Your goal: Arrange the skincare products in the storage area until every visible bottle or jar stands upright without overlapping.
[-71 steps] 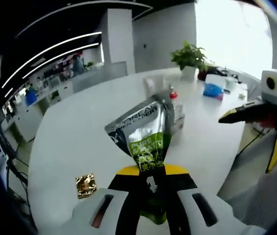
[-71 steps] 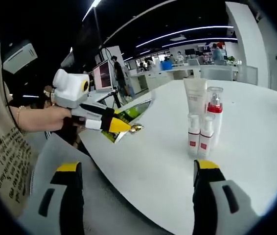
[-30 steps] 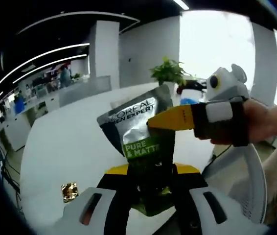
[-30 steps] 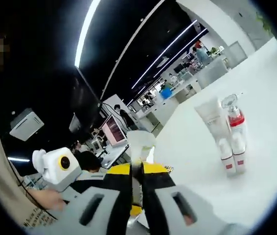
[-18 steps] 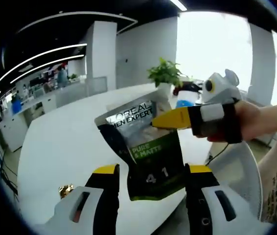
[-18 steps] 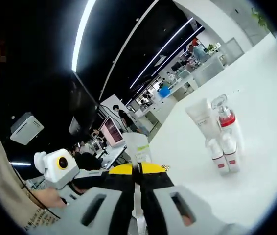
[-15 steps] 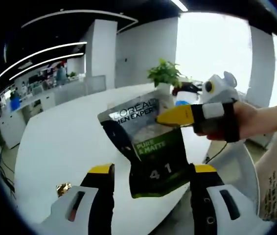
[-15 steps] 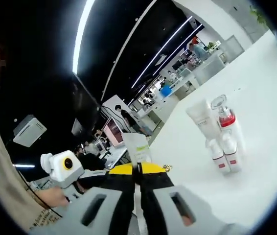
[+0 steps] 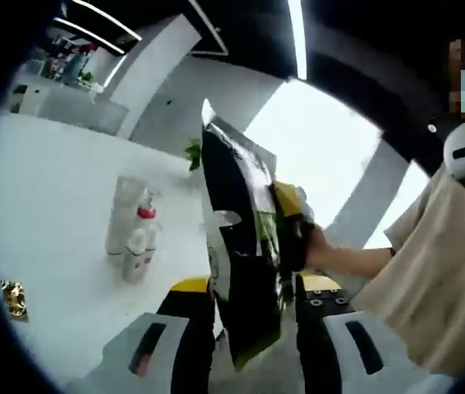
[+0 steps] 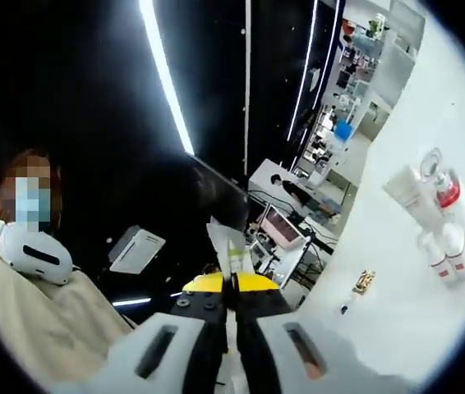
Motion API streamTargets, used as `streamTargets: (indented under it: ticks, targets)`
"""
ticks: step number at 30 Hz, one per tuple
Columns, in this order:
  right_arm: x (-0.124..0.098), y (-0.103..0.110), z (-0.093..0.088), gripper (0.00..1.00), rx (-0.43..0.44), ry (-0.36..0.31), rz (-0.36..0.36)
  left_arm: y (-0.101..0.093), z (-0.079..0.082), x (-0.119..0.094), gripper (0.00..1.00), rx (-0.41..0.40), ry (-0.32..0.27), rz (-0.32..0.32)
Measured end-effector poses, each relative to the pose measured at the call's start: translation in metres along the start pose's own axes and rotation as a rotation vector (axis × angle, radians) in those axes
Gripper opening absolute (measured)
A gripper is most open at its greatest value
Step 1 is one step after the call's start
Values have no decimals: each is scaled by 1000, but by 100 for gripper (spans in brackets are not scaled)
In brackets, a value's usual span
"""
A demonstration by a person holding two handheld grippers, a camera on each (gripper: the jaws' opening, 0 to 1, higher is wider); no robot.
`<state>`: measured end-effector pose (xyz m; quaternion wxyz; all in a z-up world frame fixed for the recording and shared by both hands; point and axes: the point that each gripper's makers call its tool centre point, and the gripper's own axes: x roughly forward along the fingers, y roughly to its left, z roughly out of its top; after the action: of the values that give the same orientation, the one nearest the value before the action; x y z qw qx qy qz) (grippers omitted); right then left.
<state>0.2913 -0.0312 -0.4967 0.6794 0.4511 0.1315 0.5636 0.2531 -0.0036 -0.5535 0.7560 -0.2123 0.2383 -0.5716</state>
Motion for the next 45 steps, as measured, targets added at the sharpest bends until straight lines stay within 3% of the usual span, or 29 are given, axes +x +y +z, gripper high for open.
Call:
streamTargets:
  ticks: [3, 5, 7, 9, 13, 16, 18, 19, 25, 30, 32, 33, 36, 38, 40, 43, 45]
  targets:
    - [-1, -2, 3, 3, 6, -13, -7, 0, -1, 3, 20, -39, -13, 8]
    - [-5, -8, 7, 3, -16, -23, -28, -1, 0, 3, 11, -62, -35, 6]
    - [-9, -21, 9, 3, -56, -20, -89, -5, 10, 4, 0, -85, -102, -17]
    - [-10, -20, 10, 4, -71, -39, -73, -8, 13, 6, 0, -137, -126, -27]
    - [-8, -25, 6, 15, -95, -47, -89, -9, 19, 9, 0, -142, -170, -27]
    - [-4, -26, -11, 28, -37, -26, -75, -14, 39, 7, 0, -212, -293, -67]
    - [-3, -24, -22, 29, -17, -8, -67, -11, 54, 1, 0, -244, -381, -59]
    - [-3, -23, -26, 28, -15, -8, -64, -8, 56, -1, 0, -251, -392, -44]
    - [0, -22, -42, 13, 31, -24, -73, 2, 47, -6, 0, -275, -378, 15]
    - [0, -26, -45, 2, 25, -89, -122, 16, 39, -12, 0, -305, -363, 58]
    - [1, -27, -47, 1, 22, -109, -136, 21, 39, -13, 0, -306, -347, 66]
    - [3, -30, -46, 1, 60, -138, -150, 24, 39, -14, 0, -310, -336, 75]
    - [8, -35, -47, 1, 111, -202, -170, 38, 42, -18, 4, -236, -336, 156]
    - [10, -41, -45, 1, 195, -253, -177, 41, 37, -20, 9, -273, -340, 167]
    - [11, -48, -42, 1, 216, -300, -198, 43, 26, -21, 11, -304, -327, 160]
    - [12, -56, -45, 1, 229, -306, -219, 45, 16, -26, 8, -341, -326, 151]
    - [16, -63, -54, 1, 224, -259, -251, 50, 10, -34, 5, -388, -358, 161]
